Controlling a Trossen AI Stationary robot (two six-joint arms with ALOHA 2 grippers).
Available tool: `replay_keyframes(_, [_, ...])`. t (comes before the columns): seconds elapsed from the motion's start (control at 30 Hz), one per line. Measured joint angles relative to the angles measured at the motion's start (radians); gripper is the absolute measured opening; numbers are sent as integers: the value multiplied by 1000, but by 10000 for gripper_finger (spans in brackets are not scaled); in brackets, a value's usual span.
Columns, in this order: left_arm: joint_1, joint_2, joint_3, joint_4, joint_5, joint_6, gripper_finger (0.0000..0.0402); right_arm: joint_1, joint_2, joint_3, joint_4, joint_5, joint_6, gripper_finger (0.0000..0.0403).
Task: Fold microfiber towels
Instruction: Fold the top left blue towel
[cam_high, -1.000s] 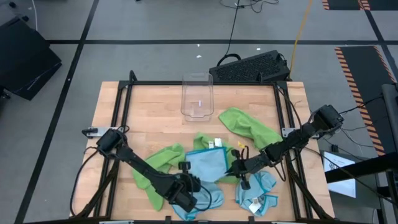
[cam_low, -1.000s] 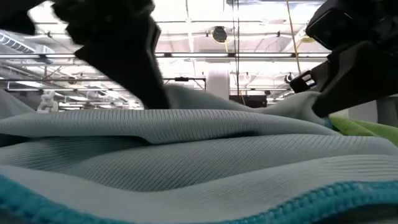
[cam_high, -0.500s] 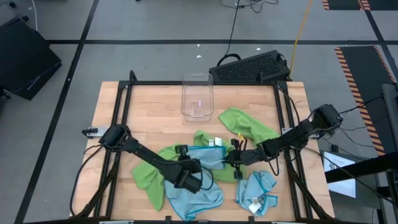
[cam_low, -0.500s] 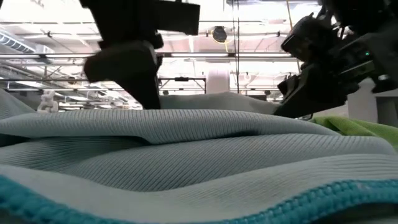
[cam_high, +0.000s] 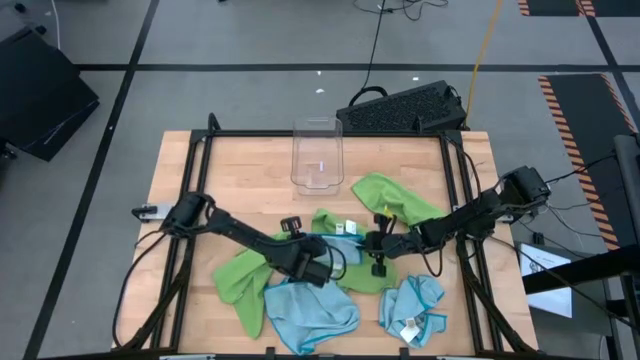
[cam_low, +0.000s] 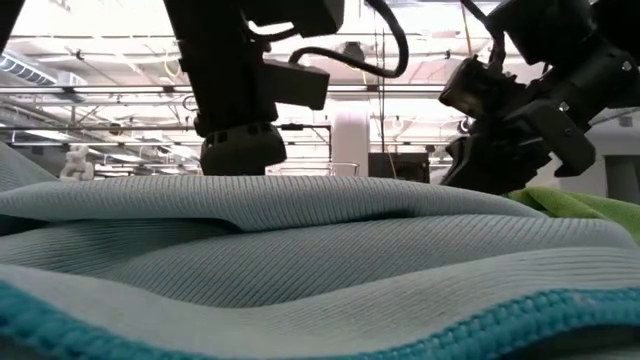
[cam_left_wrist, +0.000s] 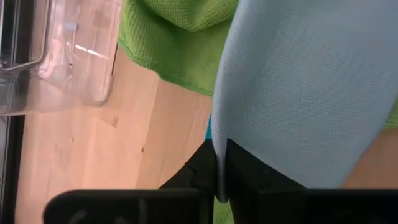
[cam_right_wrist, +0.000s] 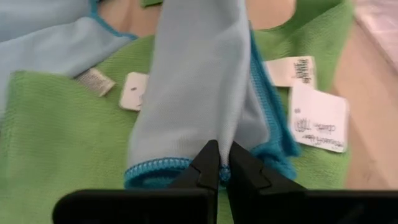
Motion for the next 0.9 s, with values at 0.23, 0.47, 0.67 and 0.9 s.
replay_keyframes(0.23, [5, 0, -32, 52, 3, 11, 34, 0, 0, 0, 2, 44, -4, 9])
replay_keyframes(0.47, [13, 0, -52, 62, 0, -1, 35, -2, 0, 0, 2, 112, -37, 21])
replay_keyframes(0.67, [13, 0, -52, 62, -28, 4, 36, -2, 0, 0, 2, 211, -25, 88])
replay_keyframes(0.9, [9, 0, -43, 37, -46, 12, 93, 3, -2, 0, 0, 239, -12, 151])
